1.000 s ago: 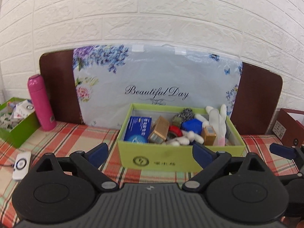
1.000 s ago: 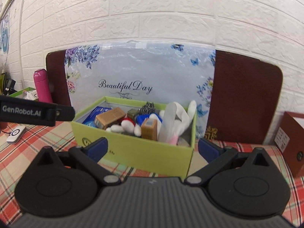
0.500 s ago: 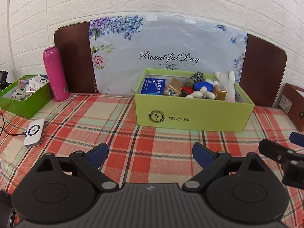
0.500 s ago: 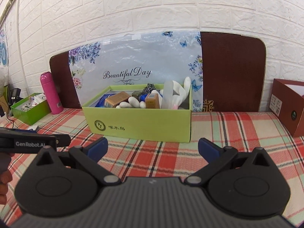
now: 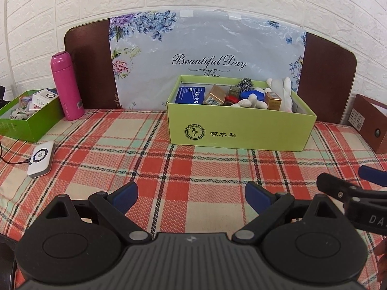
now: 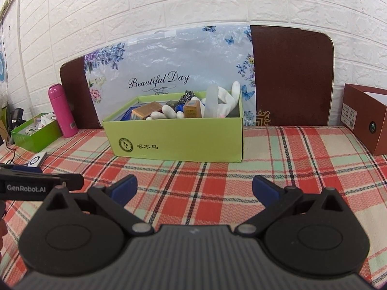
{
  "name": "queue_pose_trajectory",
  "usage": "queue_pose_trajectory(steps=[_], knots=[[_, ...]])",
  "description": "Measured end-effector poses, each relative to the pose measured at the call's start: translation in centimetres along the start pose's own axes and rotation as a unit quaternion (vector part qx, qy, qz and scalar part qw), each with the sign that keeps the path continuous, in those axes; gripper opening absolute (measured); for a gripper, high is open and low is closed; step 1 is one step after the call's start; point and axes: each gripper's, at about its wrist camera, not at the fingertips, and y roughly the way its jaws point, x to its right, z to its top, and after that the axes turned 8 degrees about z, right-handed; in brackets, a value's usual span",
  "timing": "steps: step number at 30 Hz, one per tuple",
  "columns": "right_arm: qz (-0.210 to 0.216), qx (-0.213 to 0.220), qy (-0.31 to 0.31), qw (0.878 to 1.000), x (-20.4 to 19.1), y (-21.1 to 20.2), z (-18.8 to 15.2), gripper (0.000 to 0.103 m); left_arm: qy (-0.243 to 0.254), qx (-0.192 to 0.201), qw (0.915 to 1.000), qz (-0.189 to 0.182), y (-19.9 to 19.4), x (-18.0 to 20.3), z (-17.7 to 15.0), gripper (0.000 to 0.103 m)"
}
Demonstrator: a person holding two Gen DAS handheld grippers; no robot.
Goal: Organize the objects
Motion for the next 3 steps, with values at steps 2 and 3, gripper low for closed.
queue_pose_trajectory(steps=[2, 3], knots=[[0.000, 0.000, -0.002, 1.000, -0.12, -0.02, -0.02, 0.103, 0.002, 0.002, 1.0000, 0.000, -0.20, 0.11, -0.01, 0.098], [0.000, 0.000, -0.003, 1.000, -0.19, -0.04, 0.01, 0.103, 0.004, 0.002, 1.0000, 0.002, -0.24, 0.14, 0.00, 0.098]])
